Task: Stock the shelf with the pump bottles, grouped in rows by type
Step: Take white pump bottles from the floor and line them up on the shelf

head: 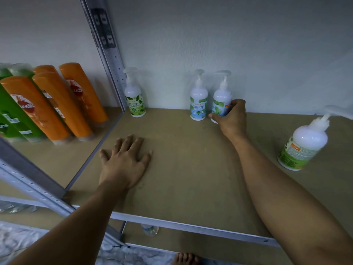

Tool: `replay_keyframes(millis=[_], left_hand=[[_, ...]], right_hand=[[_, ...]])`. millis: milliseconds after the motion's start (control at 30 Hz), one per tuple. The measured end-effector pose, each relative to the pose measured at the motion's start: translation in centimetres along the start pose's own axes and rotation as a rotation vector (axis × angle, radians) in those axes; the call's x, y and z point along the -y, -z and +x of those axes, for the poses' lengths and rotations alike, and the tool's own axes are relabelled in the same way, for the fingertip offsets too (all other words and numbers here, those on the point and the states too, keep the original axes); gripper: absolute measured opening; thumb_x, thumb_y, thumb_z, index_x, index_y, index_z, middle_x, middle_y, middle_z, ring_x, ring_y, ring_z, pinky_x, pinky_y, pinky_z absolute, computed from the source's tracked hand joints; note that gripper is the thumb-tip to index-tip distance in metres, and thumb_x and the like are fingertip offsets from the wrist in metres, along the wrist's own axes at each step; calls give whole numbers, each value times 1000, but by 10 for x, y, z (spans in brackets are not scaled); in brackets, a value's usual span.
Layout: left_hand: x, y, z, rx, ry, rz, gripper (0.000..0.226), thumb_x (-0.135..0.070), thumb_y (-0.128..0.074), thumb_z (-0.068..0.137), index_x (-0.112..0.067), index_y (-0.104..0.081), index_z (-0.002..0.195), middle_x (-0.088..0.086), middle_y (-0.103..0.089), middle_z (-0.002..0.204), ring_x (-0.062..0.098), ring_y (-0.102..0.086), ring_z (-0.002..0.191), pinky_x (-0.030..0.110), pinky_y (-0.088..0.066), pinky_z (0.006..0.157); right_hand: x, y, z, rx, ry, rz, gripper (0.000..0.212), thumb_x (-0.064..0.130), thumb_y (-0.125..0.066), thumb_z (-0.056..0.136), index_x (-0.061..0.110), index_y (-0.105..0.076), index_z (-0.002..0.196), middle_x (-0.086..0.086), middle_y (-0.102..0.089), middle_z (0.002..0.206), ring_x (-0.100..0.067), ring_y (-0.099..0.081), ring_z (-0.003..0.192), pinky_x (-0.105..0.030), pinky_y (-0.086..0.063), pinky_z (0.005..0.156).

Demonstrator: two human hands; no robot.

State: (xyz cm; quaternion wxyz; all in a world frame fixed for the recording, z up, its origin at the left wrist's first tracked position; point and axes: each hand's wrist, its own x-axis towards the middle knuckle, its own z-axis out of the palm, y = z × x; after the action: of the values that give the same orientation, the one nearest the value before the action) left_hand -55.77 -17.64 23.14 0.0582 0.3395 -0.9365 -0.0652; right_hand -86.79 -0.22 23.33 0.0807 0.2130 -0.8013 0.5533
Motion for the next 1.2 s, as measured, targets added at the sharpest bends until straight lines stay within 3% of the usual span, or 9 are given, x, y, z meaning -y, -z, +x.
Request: replay_keyframes(millis=[267, 467, 700, 867, 933, 1100, 1200], left_hand=[[1, 0, 1, 8, 1, -1, 77, -80, -9, 91, -42, -10, 157, -14, -6, 168, 16, 0, 155, 65, -3, 119], [1, -1, 1, 8, 0, -3, 78, -81, -8, 90, -42, -11, 157, -14, -6, 168, 16, 0, 155, 65, -2, 119], [0, 0, 0, 10, 1, -2, 77, -80, -9, 91, -42, -12, 157, -14, -6, 168, 16, 0, 155, 65, -2, 119], [1, -1, 1, 9, -5, -4, 78, -81, -8, 90, -41, -12, 157, -14, -7, 168, 16, -1, 155, 65, -3, 119], [2, -2, 2, 9, -4, -3, 79, -81, -7, 90, -41, -12, 157, -14, -7, 168, 16, -1, 155, 65, -3, 119], [1, -2, 2, 6, 3, 3, 78, -81, -7, 90, -42, -12, 157, -14, -7, 168, 15, -1, 155, 65, -2, 119], [1, -2, 2, 12, -2, 0, 78, -81, -7, 90, -43, -11, 157, -14, -5, 168, 16, 0, 155, 65, -2, 119]], right_hand=[[0, 12, 3, 93, -21, 37, 64, 20, -92, 69, 13, -51, 118, 3, -62, 106, -13, -61, 91, -5, -42, 65], [-2, 16, 8, 176, -24, 65, 65, 16, -88, 74, 14, -56, 129, 6, -64, 112, -10, -63, 96, -3, -43, 71], [-10, 20, 13, 297, 12, 109, 61, 12, -84, 79, 18, -57, 133, 4, -68, 124, -11, -66, 109, -36, -53, 100], [-13, 31, 16, 307, -67, 224, 81, 5, -86, 74, 13, -47, 145, 0, -60, 137, -11, -61, 120, -32, -51, 103], [-10, 28, 13, 318, -55, 186, 78, 7, -87, 73, 14, -49, 142, 0, -62, 133, -11, -62, 117, -29, -51, 101], [-1, 14, 5, 210, 15, 37, 70, 23, -92, 68, 15, -57, 128, 2, -65, 119, -10, -65, 100, -5, -45, 75], [-1, 15, 4, 177, 19, 26, 63, 19, -90, 71, 15, -59, 126, 2, -67, 117, -11, -65, 98, -8, -46, 76]])
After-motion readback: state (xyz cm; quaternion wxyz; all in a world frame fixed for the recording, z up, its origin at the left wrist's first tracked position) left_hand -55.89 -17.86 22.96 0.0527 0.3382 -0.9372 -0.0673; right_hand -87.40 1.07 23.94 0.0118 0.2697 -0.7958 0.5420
